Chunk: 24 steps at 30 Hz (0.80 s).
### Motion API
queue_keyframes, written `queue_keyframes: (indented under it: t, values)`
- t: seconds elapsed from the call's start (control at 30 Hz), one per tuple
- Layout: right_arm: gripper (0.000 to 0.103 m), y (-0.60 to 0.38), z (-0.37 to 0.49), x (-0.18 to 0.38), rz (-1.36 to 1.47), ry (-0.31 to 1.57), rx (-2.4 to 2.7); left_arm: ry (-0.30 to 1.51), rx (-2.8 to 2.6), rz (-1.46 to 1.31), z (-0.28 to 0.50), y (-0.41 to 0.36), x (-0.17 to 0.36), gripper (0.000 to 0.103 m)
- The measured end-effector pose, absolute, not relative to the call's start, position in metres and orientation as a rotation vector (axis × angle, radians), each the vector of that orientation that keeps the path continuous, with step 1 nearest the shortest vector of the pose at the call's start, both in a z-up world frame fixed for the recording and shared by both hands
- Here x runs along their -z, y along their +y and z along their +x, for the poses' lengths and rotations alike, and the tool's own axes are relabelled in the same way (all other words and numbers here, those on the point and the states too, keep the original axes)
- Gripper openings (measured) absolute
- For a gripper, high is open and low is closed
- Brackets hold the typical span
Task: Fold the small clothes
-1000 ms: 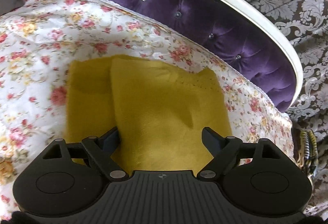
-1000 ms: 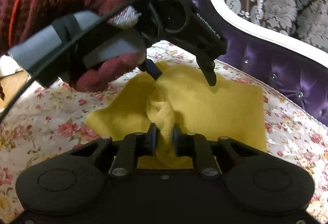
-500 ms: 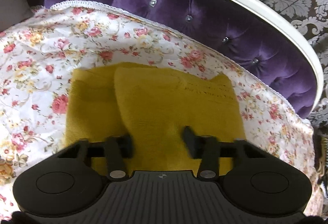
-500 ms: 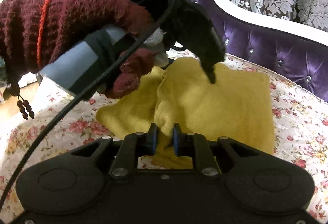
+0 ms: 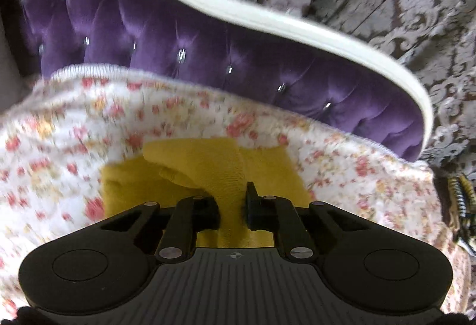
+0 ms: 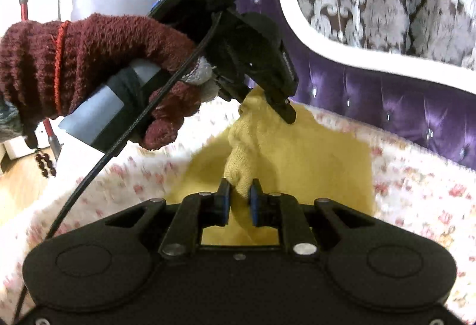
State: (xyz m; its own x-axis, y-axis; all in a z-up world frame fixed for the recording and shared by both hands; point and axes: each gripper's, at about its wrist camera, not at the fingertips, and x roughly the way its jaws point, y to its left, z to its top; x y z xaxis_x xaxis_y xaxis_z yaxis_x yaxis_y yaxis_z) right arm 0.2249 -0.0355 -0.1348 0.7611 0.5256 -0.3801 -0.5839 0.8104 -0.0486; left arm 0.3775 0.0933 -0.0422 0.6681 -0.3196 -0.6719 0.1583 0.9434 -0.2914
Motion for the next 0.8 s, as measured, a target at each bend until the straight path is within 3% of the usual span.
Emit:
queue_keyframes:
  t: [0.17,0.37,0.47,0.5,0.63,0.73,0.8]
  values:
    - [0.02,-0.006,0.218,0.123,-0.192,0.339,-0.679,0.777,0.247,-0.186,0.368,0.122,0.032,0.013]
    - [0.021,0.038,0.231,0.157,-0.313,0.431,-0.712,0.901,0.187,-0.185,0.383,0.15,0.088,0.015]
    - [0.024,0.044,0.233,0.171,-0.354,0.484,-0.719,0.921,0.188,-0.245,0.387,0.161,0.113,0.017]
    - [0.03,0.043,0.231,0.174,-0.357,0.497,-0.736,0.909,0.191,-0.271,0.387,0.164,0.117,0.019]
    - [0.031,0.034,0.222,0.174,-0.364,0.521,-0.814,0.884,0.195,-0.313,0.394,0.174,0.118,0.024]
    - [0.03,0.016,0.215,0.166,-0.293,0.526,-0.838,0.864,0.17,-0.339,0.395,0.184,0.112,0.032]
    - [0.033,0.0,0.215,0.159,-0.209,0.536,-0.832,0.827,0.152,-0.353,0.391,0.19,0.105,0.049]
